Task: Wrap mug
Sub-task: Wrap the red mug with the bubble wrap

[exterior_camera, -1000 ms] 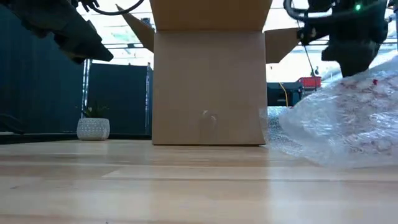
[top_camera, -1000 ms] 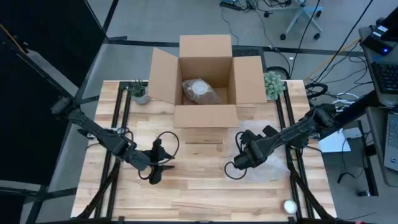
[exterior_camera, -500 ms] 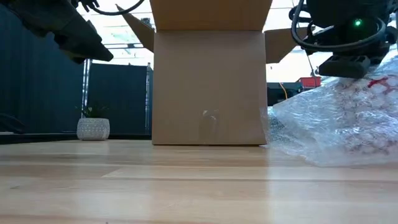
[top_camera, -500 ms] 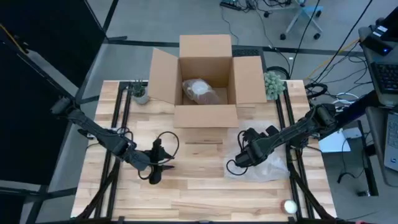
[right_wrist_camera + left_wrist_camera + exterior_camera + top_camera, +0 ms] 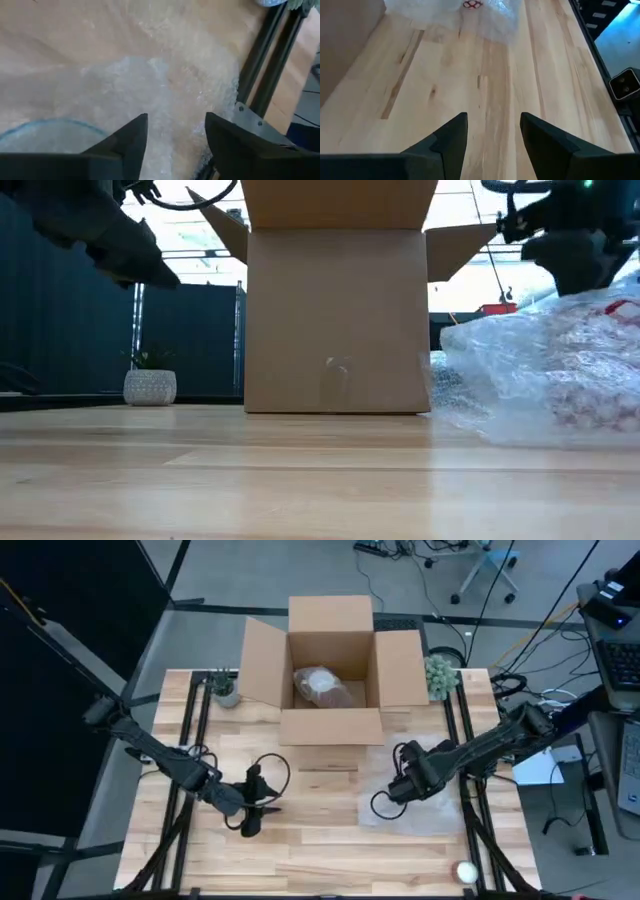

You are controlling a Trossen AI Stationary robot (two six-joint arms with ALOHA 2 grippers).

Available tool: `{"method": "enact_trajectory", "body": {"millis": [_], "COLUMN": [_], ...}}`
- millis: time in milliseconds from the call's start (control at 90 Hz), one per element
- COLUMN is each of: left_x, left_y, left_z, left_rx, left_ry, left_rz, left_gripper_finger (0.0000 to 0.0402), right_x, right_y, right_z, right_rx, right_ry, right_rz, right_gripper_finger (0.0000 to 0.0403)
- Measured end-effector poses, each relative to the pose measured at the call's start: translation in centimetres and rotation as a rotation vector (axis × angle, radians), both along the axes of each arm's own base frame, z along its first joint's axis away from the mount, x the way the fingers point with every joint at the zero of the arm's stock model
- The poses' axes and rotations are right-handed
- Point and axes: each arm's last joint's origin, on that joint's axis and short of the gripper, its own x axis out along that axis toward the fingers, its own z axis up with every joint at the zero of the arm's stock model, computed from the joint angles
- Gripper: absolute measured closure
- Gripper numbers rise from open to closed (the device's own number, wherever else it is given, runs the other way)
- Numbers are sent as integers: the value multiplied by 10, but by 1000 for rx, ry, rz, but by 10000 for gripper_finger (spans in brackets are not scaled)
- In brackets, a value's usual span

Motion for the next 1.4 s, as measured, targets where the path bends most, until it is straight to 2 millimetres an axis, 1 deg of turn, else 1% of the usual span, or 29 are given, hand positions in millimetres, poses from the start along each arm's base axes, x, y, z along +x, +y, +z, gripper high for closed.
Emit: {"method": "enact_trajectory", "body": {"millis": [178,311,444,533,678,778,989,1178,1400], "left_x": [0,0,0,0,0,0,0,0,0], "left_y": [0,0,0,0,0,0,0,0,0], "left_z": [-1,-1,-1,-1,-1,-1,-1,0,0], "left_rx": [2,1,0,0,0,1,3,7,7], "left_ry": [3,4,5,5,5,4,3,0,-2], "left_rz": [-1,-2,-4,-4,-3,-2,2,8,9], "left_gripper_finger": [230,230,230,230,230,230,230,230,230], "right_x": [-9,-13,-21,-21,-15,-11,2,15,31], "right_y": [-4,-3,-4,1,13,21,35,43,47], "right_z": [14,24,33,36,37,34,25,2,-26], "right_rx": [41,177,214,233,277,290,305,261,212], "right_ry": [-73,-134,-193,-249,-330,-353,-386,-272,-152], "right_rz": [10,72,90,122,214,274,317,334,362], "right_gripper_finger": [196,196,199,199,199,199,199,201,202]}}
